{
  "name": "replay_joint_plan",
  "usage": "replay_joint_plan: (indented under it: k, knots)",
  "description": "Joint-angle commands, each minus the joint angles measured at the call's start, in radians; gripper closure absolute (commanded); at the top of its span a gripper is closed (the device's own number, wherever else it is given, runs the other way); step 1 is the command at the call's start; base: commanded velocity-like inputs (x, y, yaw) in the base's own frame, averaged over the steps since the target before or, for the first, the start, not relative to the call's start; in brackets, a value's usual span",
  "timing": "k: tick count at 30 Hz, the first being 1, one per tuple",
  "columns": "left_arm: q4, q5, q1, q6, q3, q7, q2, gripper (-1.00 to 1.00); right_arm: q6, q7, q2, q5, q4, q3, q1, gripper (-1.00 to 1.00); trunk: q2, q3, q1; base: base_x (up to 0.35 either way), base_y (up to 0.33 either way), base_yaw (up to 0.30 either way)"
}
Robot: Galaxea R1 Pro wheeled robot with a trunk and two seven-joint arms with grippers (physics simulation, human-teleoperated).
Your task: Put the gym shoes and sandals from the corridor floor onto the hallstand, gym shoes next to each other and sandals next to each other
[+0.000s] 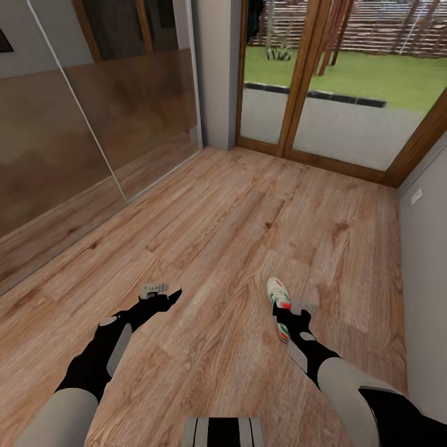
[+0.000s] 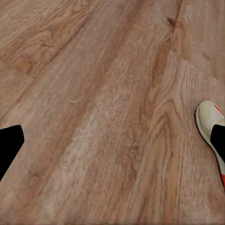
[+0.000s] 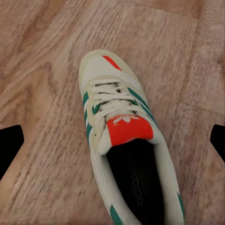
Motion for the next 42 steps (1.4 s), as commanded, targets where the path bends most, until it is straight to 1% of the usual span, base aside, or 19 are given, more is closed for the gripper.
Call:
replay_joint_plan:
  k: [1,12,17,24,33,42]
  knots:
    - [-0.001,0.011,0.0,0.01,0.002,-0.004,0.0,-1.0,-0.004,0.0,0.001,0.002,0.001,-0.006,-0.001,-1.0,-0.001,-0.006,0.0,0.0,0.0,0.0]
    - [-0.001,0.011,0.0,0.01,0.002,-0.004,0.0,-1.0,-0.004,-0.001,0.001,0.002,0.001,-0.006,-0.001,-1.0,-0.003,-0.066,0.005,0.0,0.0,0.0]
    - [-0.001,0.011,0.0,0.01,0.002,-0.004,0.0,-1.0,-0.004,-0.001,0.001,0.002,0.001,-0.006,-0.001,-1.0,-0.004,-0.088,0.007,0.0,0.0,0.0]
    - [0.0,0.011,0.0,0.01,0.002,-0.004,0.0,-1.0,-0.004,-0.001,0.001,0.002,0.001,-0.006,-0.001,-1.0,-0.004,-0.09,0.007,0.0,0.0,0.0]
    - [0.0,0.011,0.0,0.01,0.002,-0.004,0.0,-1.0,-0.004,-0.001,0.001,0.002,0.001,-0.006,0.0,-1.0,-0.006,-0.138,0.011,0.0,0.0,0.0]
    - [0.0,0.011,0.0,0.01,0.002,-0.004,0.0,-1.0,-0.004,-0.001,0.001,0.002,0.001,-0.006,-0.001,-1.0,-0.006,-0.144,0.011,0.0,0.0,0.0]
